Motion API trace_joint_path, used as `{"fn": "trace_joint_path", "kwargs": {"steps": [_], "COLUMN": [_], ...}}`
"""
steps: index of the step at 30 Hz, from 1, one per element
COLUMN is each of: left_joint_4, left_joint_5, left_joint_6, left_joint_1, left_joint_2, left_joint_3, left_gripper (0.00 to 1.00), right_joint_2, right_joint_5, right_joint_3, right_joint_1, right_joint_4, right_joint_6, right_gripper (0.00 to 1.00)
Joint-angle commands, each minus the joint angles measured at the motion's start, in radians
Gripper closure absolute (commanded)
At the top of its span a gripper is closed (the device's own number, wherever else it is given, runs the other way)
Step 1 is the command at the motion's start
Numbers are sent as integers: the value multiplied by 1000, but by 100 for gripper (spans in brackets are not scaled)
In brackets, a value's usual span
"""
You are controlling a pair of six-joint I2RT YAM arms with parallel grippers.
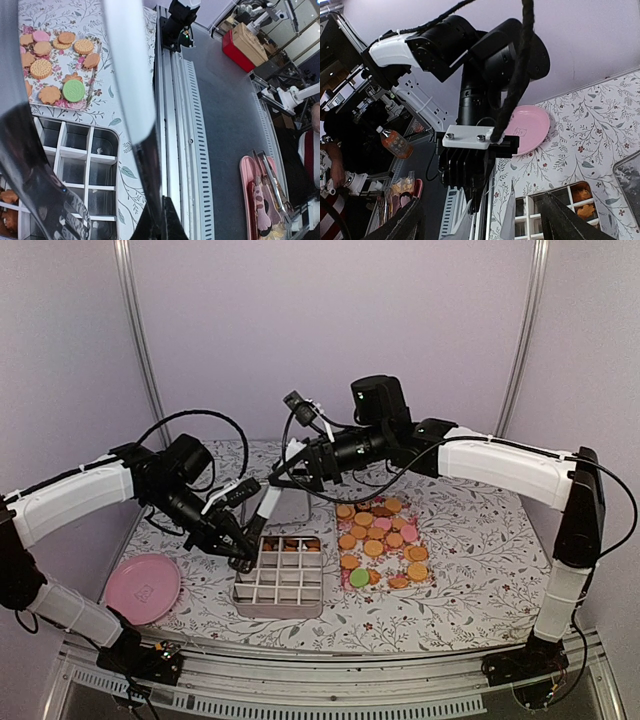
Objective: Pack the cookies
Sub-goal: Pass from the left arm to the right
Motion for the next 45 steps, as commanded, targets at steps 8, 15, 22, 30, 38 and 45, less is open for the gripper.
{"fn": "trace_joint_path", "kwargs": {"steps": [8, 15, 22, 30, 38, 45], "left_joint_4": [-10, -16, -18, 26, 47, 61], "left_joint_5": [9, 11, -6, -109, -235, -333], "left_joint_6": [25, 26, 27, -14, -43, -53], "left_joint_1": [-13, -15, -15, -3, 55, 155], "left_joint_2": [14, 17, 9, -15, -52, -72], "left_joint_3": [42, 47, 43, 30, 21, 29], "left_gripper": [100, 100, 95, 49, 33, 25], "right_joint_2": [31, 41, 14, -65, -183, -367], "right_joint_5": [-61, -59, -24, 113, 292, 624], "right_joint_3": [54, 51, 13, -77, -202, -348], "right_joint_1": [27, 40, 40, 35, -5, -18], "right_joint_4": [-110, -59, -1, 12, -76, -197], "right_joint_6": [-103, -81, -48, -34, -55, -84], "right_gripper": [38, 51, 64, 71, 76, 75]}}
